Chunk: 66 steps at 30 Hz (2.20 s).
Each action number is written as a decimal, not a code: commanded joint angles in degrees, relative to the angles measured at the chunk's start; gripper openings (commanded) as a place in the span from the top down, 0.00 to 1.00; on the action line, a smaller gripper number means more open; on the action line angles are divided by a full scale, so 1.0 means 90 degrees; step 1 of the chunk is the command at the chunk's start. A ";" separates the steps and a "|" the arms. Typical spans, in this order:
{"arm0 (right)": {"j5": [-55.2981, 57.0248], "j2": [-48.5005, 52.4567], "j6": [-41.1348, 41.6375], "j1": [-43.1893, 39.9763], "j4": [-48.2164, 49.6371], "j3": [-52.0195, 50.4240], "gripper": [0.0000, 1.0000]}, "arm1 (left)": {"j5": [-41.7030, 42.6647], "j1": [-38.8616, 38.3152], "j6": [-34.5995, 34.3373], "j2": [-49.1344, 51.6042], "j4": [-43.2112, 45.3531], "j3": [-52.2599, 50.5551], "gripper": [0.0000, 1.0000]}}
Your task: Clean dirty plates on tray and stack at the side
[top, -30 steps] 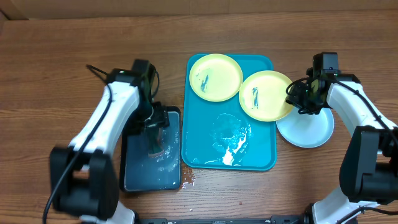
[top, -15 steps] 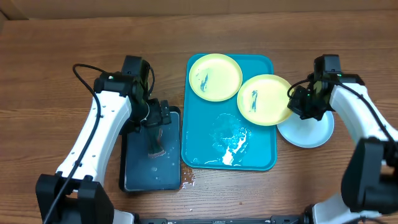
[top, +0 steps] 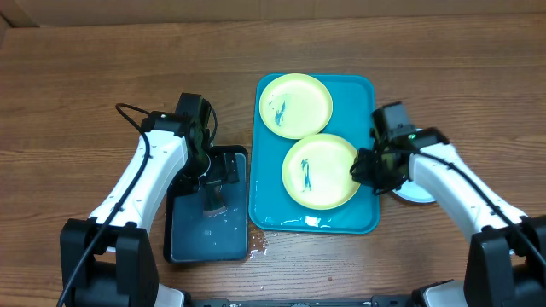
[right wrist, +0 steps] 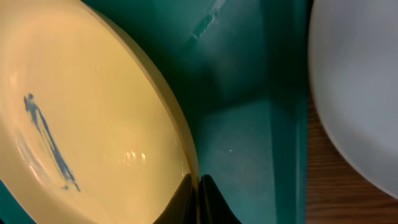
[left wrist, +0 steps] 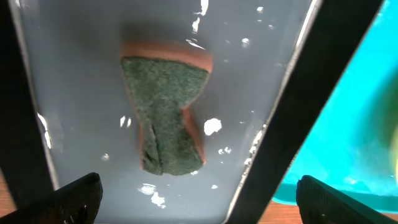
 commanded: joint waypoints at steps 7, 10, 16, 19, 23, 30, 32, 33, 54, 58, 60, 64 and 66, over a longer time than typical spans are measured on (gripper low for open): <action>0.0100 0.0010 0.0359 0.0362 0.0862 -0.0539 0.82 | -0.0444 -0.0092 0.0051 0.0044 0.0602 -0.0425 0.13; 0.0100 0.0007 0.0328 0.0330 0.0860 -0.0510 0.67 | -0.0447 -0.0148 -0.0068 0.0044 0.0981 -0.0835 0.20; 0.0097 -0.0189 0.0279 0.0318 0.0801 -0.0459 0.67 | -0.0474 -0.0148 -0.0068 0.0044 0.2030 -0.1610 0.31; 0.0100 -0.0364 0.0163 0.0318 0.0763 -0.0459 0.67 | -0.0372 -0.0148 -0.0102 0.0044 0.2314 -0.1809 0.64; 0.0202 -0.0597 0.0119 0.0318 0.0714 -0.0459 0.67 | -0.0328 -0.0148 -0.0095 0.0041 0.2302 -0.1763 0.95; 0.0551 -0.0753 0.0121 -0.0078 0.0602 -0.0461 0.62 | -0.0525 -0.0131 0.0010 0.0039 0.1489 -0.1095 0.96; 0.0549 -0.0753 0.0121 -0.0274 0.0566 -0.0461 0.62 | -0.0777 -0.0131 0.0010 0.0039 0.0954 -0.0588 0.96; 0.0549 -0.0746 0.0121 -0.0376 0.0563 -0.0461 0.61 | -0.0901 -0.0134 0.0010 0.0036 0.0658 -0.0287 0.96; -0.0651 0.0408 -0.0731 -0.0119 0.1226 -0.0474 0.65 | -0.1056 -0.0260 -0.0109 0.0078 0.2273 -0.2127 0.96; -0.0622 0.0527 -0.0726 0.0056 0.1290 -0.0474 0.67 | -0.1037 -0.0260 -0.0092 0.0078 0.1790 -0.1770 0.96; -0.0420 0.0656 -0.0670 0.0087 0.1309 -0.0474 0.69 | -0.1037 -0.0260 -0.0092 0.0078 0.1321 -0.1270 0.96; -0.0131 0.0848 -0.0432 0.0085 0.1316 -0.0474 0.85 | -0.1030 -0.0274 -0.0092 0.0078 0.0357 -0.0027 0.96; -0.0131 0.0855 -0.0430 0.0085 0.1348 -0.0471 0.89 | -0.0930 -0.0325 -0.0090 0.0078 -0.0056 0.0646 0.96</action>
